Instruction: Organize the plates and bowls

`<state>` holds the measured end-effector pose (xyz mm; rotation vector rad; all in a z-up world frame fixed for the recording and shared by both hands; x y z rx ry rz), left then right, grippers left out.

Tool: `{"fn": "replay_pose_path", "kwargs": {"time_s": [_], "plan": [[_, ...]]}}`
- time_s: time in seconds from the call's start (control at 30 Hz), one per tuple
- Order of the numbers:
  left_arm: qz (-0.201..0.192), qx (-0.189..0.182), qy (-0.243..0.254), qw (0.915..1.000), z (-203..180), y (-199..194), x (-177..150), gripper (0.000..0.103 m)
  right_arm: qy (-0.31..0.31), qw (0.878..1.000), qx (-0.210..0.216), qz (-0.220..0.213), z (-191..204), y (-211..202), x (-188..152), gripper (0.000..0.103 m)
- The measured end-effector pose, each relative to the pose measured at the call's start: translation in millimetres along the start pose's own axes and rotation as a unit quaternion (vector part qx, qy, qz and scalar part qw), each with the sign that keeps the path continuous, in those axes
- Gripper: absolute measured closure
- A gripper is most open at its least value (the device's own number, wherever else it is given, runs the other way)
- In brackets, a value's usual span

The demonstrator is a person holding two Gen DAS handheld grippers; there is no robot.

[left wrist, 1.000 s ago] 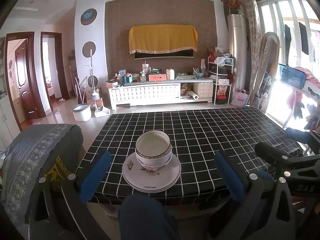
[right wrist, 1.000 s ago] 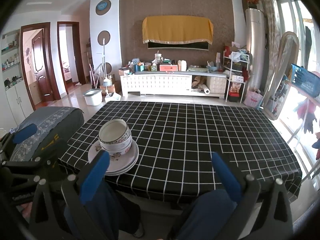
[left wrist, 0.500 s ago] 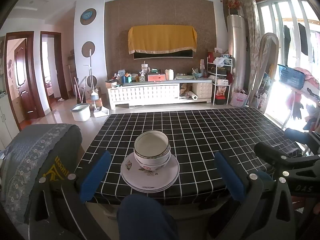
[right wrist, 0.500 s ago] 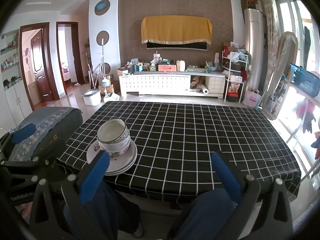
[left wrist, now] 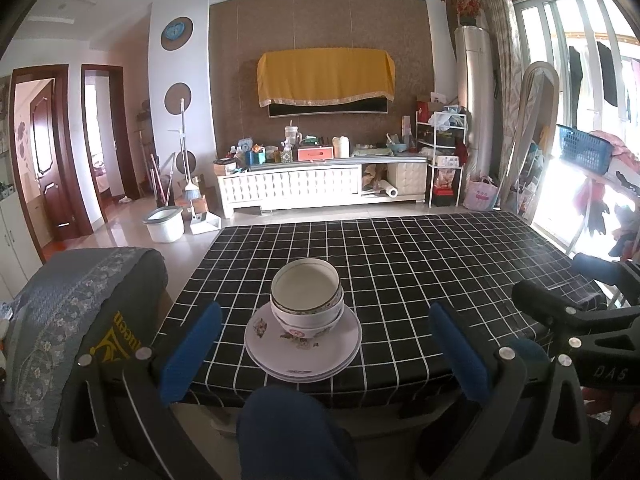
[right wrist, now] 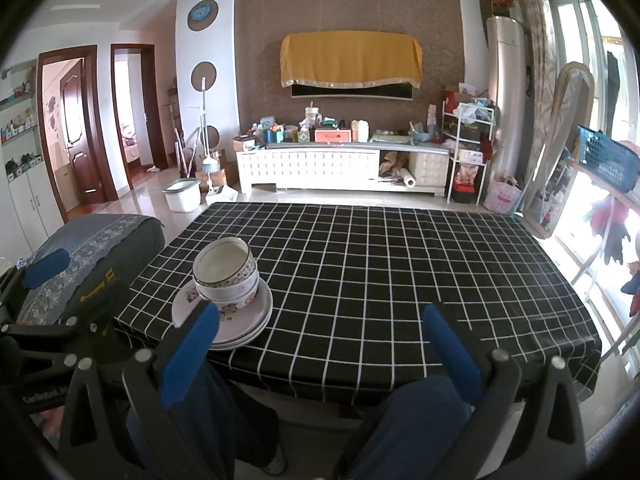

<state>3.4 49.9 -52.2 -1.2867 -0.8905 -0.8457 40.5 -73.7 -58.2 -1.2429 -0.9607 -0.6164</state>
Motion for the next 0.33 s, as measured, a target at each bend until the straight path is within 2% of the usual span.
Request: {"fn": "replay_pose_path", "kwargs": {"time_s": [0.33], "plan": [[0.002, 0.000, -0.002, 1.0000, -1.9, -1.5, -2.6, 0.000, 0.006, 1.000, 0.001, 0.001, -2.0, -3.2, 0.8, 0.000]]}}
Point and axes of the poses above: each gripper's, at about its wrist camera, not at the fingertips, and y roughly the way its jaws point, z to its left, x to its top, the point moved 9 cm from there along y, roughly the way its jaws point, and after that the axes turned 2 degrees about -z, right-handed, at the moved point
